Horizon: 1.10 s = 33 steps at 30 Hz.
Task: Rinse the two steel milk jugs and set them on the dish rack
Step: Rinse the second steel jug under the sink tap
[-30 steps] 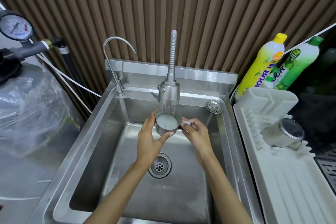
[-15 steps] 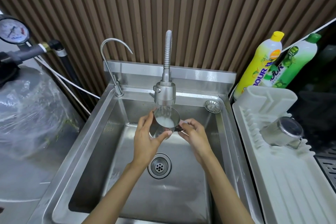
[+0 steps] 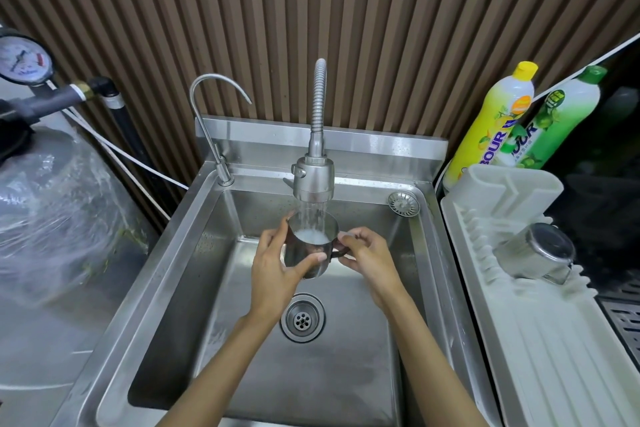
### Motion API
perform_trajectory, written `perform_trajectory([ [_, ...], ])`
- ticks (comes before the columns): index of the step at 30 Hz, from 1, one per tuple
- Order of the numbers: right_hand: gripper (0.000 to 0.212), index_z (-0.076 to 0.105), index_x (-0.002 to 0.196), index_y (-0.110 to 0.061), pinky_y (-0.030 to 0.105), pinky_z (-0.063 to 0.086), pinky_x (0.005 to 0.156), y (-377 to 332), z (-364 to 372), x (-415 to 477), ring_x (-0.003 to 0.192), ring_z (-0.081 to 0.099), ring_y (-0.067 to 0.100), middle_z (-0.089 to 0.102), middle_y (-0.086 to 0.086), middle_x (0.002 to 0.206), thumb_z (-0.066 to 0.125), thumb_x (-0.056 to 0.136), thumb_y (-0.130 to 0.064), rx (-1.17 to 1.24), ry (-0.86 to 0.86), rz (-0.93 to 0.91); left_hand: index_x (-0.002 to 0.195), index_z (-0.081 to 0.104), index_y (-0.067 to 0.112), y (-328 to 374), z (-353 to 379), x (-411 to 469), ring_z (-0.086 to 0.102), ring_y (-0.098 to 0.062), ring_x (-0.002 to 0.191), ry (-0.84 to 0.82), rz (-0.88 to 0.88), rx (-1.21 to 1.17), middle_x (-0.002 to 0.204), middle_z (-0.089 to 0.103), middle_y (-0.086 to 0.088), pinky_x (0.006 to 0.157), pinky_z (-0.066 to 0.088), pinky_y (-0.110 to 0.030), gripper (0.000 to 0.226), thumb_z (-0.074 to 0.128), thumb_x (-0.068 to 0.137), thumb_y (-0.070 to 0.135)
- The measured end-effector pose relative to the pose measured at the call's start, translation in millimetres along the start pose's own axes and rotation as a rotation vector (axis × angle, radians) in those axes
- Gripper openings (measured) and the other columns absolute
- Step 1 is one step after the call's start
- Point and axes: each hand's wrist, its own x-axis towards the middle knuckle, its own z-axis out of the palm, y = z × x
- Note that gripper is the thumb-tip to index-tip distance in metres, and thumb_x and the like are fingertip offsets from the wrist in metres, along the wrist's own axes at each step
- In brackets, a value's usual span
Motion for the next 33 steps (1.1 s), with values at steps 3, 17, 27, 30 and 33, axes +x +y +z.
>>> perform_trajectory([
  [3, 0.017, 0.057, 0.070, -0.014, 0.036, 0.053, 0.082, -4, -1, 3, 0.080, 0.060, 0.021, 0.062, 0.006, 0.073, 0.058, 0.086, -0.016, -0.073, 0.010, 0.004, 0.136, 0.044, 0.029, -3, 1, -1, 0.052, -0.005, 0.085, -0.006, -0.003, 0.030, 0.092, 0.049, 0.004, 0.075, 0.035, 0.000, 0.090, 0.075, 0.056, 0.056],
  [17, 0.022, 0.051, 0.064, -0.012, 0.028, 0.049, 0.088, -8, -6, -3, 0.099, 0.065, 0.020, 0.068, 0.006, 0.108, 0.061, 0.082, -0.004, -0.157, 0.078, -0.154, 0.119, 0.055, 0.021, -4, 10, 4, 0.058, 0.015, 0.094, -0.083, -0.037, -0.099, 0.105, 0.069, 0.006, 0.081, 0.043, -0.004, 0.060, 0.082, 0.065, 0.024],
  [27, 0.016, 0.045, 0.075, -0.008, 0.029, 0.045, 0.093, -4, 5, -1, 0.085, 0.061, 0.011, 0.064, -0.007, 0.100, 0.052, 0.089, -0.003, 0.157, -0.038, -0.038, 0.136, 0.043, 0.011, 4, -3, 14, 0.049, -0.007, 0.113, -0.040, 0.050, -0.050, 0.129, 0.055, 0.000, 0.084, 0.027, 0.010, 0.085, 0.082, 0.062, 0.026],
  [30, 0.006, 0.049, 0.084, -0.006, 0.031, 0.046, 0.096, -3, 7, 3, 0.090, 0.061, 0.017, 0.062, 0.009, 0.107, 0.053, 0.089, -0.005, 0.156, -0.042, -0.015, 0.138, 0.041, 0.016, 6, -5, 15, 0.045, -0.002, 0.117, -0.039, 0.051, -0.088, 0.128, 0.046, 0.014, 0.084, 0.026, 0.011, 0.087, 0.082, 0.062, 0.023],
  [33, 0.008, 0.052, 0.082, -0.005, 0.032, 0.048, 0.094, -3, 8, 5, 0.099, 0.059, 0.022, 0.061, 0.015, 0.108, 0.055, 0.089, -0.008, 0.131, -0.035, 0.004, 0.137, 0.043, 0.025, 6, -7, 16, 0.049, -0.004, 0.116, -0.042, 0.052, -0.095, 0.124, 0.049, 0.017, 0.085, 0.029, 0.009, 0.089, 0.077, 0.056, 0.041],
])
